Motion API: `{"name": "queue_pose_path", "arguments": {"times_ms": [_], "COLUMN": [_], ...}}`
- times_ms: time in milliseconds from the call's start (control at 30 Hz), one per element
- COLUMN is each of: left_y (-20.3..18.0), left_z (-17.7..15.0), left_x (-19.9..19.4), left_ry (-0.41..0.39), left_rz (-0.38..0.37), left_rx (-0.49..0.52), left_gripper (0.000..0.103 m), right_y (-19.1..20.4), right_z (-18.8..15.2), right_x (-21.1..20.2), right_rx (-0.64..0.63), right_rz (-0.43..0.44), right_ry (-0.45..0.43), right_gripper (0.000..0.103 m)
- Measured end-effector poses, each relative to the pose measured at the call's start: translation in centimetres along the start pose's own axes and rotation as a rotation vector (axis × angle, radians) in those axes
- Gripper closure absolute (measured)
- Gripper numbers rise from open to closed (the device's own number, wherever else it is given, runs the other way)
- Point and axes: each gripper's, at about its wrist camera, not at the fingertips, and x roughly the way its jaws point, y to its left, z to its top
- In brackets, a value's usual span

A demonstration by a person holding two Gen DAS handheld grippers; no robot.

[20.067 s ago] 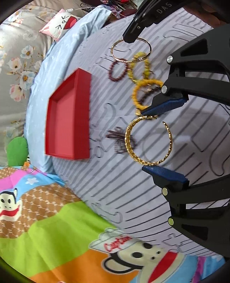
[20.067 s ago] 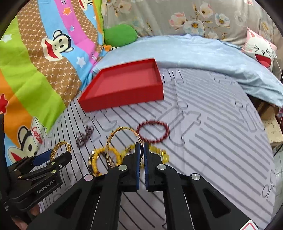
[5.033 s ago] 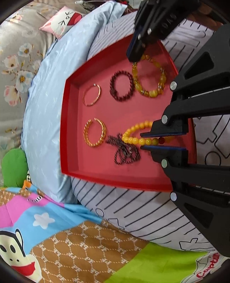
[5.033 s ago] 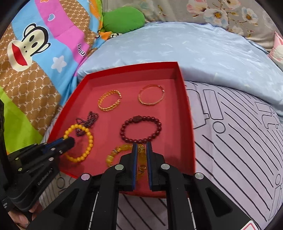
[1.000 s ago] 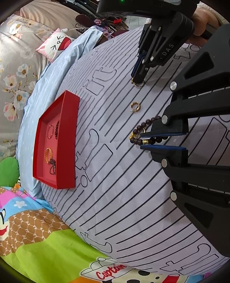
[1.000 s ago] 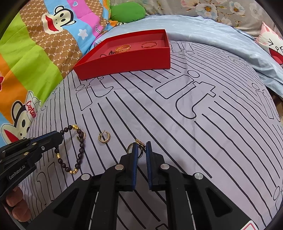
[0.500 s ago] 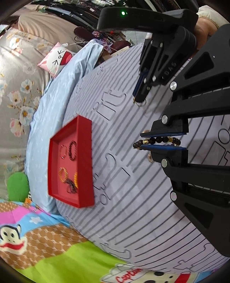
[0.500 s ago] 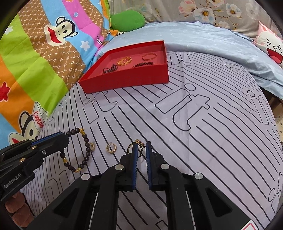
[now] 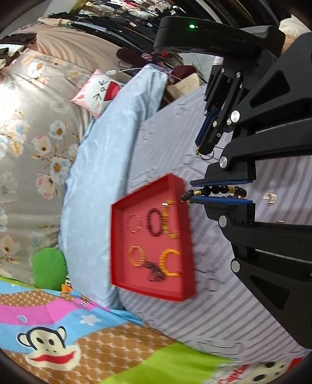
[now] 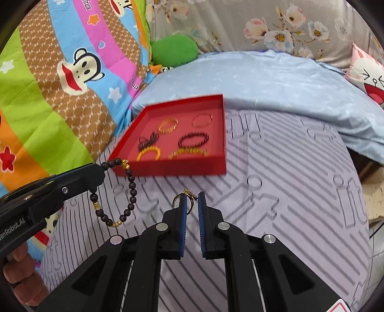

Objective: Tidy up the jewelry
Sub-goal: 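Carry the black bracelet and gold ring into the red tray and open both grippers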

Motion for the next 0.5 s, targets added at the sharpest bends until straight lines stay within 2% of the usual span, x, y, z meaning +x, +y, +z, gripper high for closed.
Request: {"name": "queue_pose_path", "arguments": {"times_ms": [233,500], "left_y": [1.1,4.6], "left_z": [5.6,9.5], "left_x": [3.0,8.9], "left_ry": [-0.038,-0.002], "left_rz": [-0.029,-0.095], "left_rx": [0.002,-0.079], "left_gripper": [0.095,0.095], "right_y": [-0.2,-0.6], "right_z": [5.8,9.8], "right_x": [3.0,8.5], "right_rx": [-0.015,-0.018], "right_rz": [-0.001,-0.01], "right_ry": [-0.035,-0.011], "right_gripper": [0.094,0.094]}}
